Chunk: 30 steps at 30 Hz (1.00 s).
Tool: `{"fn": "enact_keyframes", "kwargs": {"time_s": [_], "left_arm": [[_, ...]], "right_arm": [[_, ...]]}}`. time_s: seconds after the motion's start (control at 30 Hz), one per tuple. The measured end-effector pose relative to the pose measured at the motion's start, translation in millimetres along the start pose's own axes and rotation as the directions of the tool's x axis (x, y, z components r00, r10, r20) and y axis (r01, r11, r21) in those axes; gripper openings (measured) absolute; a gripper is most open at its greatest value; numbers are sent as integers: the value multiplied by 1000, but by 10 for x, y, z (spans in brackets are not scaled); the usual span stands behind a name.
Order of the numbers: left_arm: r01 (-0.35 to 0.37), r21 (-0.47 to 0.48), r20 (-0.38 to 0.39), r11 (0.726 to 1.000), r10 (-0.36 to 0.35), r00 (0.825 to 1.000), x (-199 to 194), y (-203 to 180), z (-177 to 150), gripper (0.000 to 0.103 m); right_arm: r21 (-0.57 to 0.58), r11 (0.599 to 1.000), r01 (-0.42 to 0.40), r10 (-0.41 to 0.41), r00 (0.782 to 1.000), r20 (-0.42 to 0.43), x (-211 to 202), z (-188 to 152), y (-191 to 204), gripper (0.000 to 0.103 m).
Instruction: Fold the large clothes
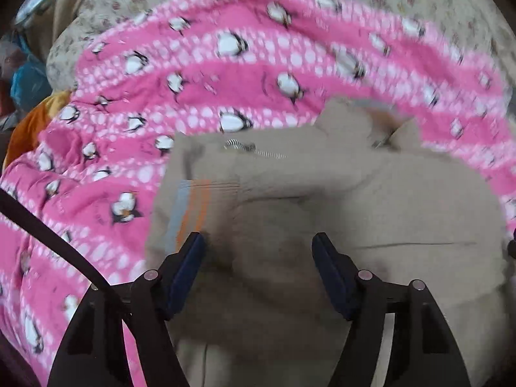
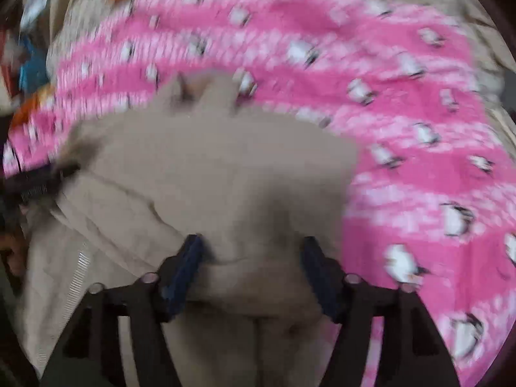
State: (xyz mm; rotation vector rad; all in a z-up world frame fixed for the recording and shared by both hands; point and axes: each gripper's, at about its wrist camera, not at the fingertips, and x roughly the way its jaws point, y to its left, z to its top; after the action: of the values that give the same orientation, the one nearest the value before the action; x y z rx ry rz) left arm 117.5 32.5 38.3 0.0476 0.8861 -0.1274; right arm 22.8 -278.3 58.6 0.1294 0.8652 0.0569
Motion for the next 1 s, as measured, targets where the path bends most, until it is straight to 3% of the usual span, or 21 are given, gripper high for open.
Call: {"fn": "enact_keyframes", "kwargs": {"time_s": [0.1,0.17,0.27,0.37,0.47,0.53,0.63,0.77,0.9,1.0], "left_arm": [[107,-45,55,993,-105,993,-431,187,-126,52],[132,-33,74,991,-130,989,-643,292,-284,52],[119,20,104,993,-120,987,-900,438,-628,52],[38,43,117,998,-43,992,-1116,622,-1120,52],[15,-31,108,999,-11,994,-1333,792,-1543,52],[44,-103,105,994,-33,994,-1486,886,-1798,52],[65,-169,84,983,-51,995,-1605,879,-2111,52],[123,-153,14,981,-122,992,-1529,675,-2473,52],[136,-80,-41,987,-139,989,-1230,540,-2628,47],[184,-157,-61,970,-195,979,-1060,615,-2640,47]], "right_arm": [[25,998,-52,49,990,132,-566,-353,-119,77],[46,994,-101,93,985,147,-816,-708,-231,79],[69,986,-154,146,983,112,-981,-1304,-419,79],[33,990,-136,134,989,62,-1087,-1795,-389,79],[59,996,-74,76,996,-45,-1040,-2281,-272,79],[114,992,-48,62,991,-119,-1045,-2552,-238,79],[133,991,-32,56,982,-183,-957,-2737,-111,79],[59,998,-25,38,972,-233,-848,-2872,64,79],[16,1000,-10,14,956,-294,-692,-2925,111,79],[14,1000,-17,20,955,-295,-672,-2914,117,79]]}}
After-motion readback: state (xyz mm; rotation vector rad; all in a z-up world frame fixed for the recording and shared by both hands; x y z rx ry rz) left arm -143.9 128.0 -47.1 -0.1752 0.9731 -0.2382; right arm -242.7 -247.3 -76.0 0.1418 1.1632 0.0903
